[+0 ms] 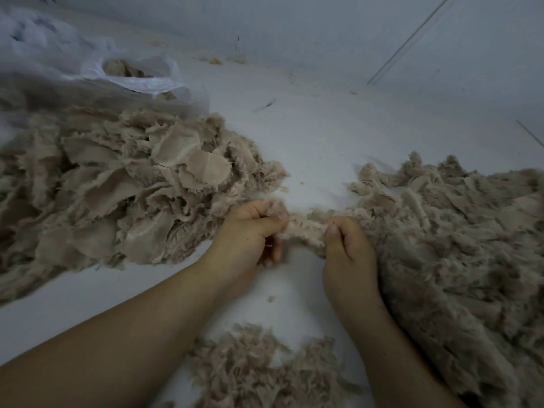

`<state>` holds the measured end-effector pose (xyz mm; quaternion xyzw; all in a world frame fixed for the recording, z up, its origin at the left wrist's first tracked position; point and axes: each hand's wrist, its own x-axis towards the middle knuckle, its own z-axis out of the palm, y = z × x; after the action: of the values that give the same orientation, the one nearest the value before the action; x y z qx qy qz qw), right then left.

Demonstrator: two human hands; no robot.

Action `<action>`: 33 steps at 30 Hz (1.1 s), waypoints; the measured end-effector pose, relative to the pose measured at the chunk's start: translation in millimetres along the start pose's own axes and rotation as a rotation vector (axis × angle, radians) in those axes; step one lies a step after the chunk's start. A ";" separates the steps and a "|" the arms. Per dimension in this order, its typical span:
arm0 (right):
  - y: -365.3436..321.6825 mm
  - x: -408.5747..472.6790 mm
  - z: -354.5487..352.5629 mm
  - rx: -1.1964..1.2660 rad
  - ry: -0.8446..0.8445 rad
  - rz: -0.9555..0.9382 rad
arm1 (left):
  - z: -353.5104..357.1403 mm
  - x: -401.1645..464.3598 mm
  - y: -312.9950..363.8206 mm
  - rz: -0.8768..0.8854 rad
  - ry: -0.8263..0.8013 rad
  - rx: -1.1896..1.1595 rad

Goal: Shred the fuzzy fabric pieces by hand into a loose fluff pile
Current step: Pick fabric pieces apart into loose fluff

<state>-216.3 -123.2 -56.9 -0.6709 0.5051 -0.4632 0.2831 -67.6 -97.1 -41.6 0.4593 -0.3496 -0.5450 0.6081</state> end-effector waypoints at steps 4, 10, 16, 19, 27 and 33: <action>-1.6 -0.5 -0.1 0.012 -0.047 -0.023 | 11.7 -0.2 1.6 0.016 -0.149 0.263; -1.6 -1.8 0.3 -0.017 0.005 -0.020 | 12.3 -2.0 -0.8 0.077 0.001 0.191; -3.1 -1.5 0.3 -0.082 0.014 -0.042 | 10.9 -8.7 0.5 0.096 0.017 0.017; -3.8 -2.0 -0.6 -0.142 0.012 -0.035 | 11.7 -12.1 0.6 0.101 0.013 -0.017; -6.8 -1.9 -0.5 -0.232 0.055 -0.043 | 12.8 -13.9 0.6 0.099 -0.021 -0.059; -6.9 -2.1 0.7 -0.284 0.041 -0.045 | 12.8 -12.3 -0.4 0.056 0.029 -0.158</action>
<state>-212.9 -119.0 -52.0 -0.7059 0.5559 -0.4068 0.1646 -81.6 -87.3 -36.8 0.4078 -0.3095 -0.5468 0.6625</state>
